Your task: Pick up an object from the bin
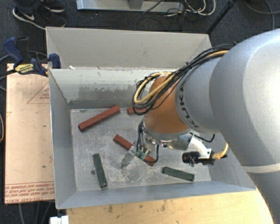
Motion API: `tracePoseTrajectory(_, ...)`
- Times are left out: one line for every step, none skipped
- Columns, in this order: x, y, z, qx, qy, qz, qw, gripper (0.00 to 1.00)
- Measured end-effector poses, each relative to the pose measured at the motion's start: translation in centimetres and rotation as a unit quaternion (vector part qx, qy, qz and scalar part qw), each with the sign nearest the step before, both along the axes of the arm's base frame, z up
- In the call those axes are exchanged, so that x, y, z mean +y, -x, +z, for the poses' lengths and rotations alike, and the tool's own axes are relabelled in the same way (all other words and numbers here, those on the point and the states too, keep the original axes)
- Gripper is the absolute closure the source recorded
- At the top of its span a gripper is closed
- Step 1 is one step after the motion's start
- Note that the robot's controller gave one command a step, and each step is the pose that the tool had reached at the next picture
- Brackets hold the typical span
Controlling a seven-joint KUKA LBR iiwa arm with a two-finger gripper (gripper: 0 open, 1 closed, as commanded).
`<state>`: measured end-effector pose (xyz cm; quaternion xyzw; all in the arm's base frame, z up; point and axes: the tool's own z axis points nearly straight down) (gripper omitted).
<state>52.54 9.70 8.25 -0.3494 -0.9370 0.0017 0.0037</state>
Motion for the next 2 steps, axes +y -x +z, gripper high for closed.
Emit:
tracePoseTrajectory(0.0,-0.3,0.2,-0.0034,0.000,-0.001,1.0000,1.00)
tracePoseTrajectory(-0.3,-1.6,13.3,-0.0088,-0.001,0.028,0.9996,1.00)
